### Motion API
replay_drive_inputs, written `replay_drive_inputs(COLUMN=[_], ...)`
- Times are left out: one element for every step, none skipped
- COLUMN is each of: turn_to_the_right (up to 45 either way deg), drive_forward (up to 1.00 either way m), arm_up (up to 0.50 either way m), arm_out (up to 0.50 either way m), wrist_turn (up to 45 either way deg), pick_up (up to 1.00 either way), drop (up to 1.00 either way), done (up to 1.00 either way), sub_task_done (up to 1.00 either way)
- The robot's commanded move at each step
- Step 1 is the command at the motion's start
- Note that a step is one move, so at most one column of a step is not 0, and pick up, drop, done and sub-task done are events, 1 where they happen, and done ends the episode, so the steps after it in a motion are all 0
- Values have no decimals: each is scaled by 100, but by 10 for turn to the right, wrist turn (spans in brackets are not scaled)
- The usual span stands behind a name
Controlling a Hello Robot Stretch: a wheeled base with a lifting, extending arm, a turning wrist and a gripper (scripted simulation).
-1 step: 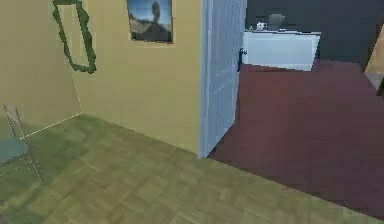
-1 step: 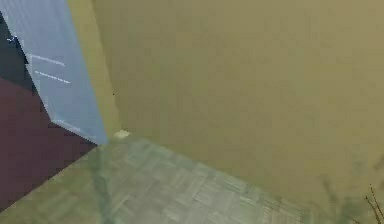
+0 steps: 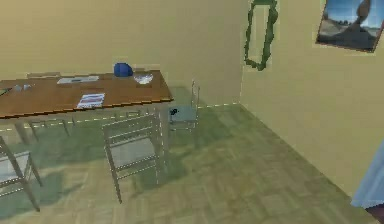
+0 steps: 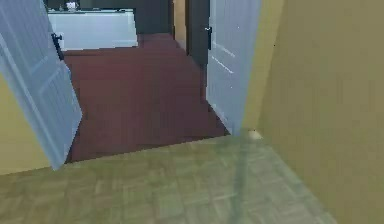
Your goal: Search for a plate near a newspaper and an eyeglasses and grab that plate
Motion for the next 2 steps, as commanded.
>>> replay_drive_inputs(turn_to_the_right=[-450,-360], drive_forward=[0,0], arm_up=[0,0], arm_out=[0,0], wrist_turn=[0,0], pick_up=[0,0], drop=[0,0], done=[0,0], sub_task_done=[0,0])
